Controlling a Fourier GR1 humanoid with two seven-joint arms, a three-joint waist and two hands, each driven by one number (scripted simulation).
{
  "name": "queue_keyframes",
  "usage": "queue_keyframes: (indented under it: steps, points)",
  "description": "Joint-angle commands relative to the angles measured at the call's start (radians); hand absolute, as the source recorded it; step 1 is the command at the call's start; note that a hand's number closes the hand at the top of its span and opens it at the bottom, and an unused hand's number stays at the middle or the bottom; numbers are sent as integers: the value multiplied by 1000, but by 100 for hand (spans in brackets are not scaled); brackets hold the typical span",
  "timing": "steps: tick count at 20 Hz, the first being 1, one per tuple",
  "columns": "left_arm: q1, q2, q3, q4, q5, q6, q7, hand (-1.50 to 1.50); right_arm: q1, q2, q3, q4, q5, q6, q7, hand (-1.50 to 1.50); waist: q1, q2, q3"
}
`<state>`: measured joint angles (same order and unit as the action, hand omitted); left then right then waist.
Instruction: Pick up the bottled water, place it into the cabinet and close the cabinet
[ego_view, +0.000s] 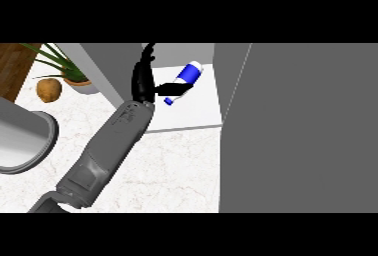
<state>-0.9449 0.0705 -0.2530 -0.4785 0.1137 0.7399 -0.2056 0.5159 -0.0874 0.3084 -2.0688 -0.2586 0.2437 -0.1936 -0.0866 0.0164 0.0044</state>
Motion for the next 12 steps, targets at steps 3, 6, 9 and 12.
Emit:
queue_keyframes:
  steps: [3,6,9,12]
  points:
    - [-48,51,107,113,46,-86,-157,-150,5,-2,-13,14,-5,9,-30,-150,14,11,-6]
    - [-71,37,147,103,84,-177,-225,-150,21,6,23,-16,12,-4,-14,-150,26,5,-6]
    - [-48,38,202,91,131,-254,-327,-150,30,-1,4,10,33,4,-65,-150,33,2,-6]
    - [-32,26,226,74,159,-341,-380,-150,31,-5,-1,33,36,2,-65,-150,54,-6,-5]
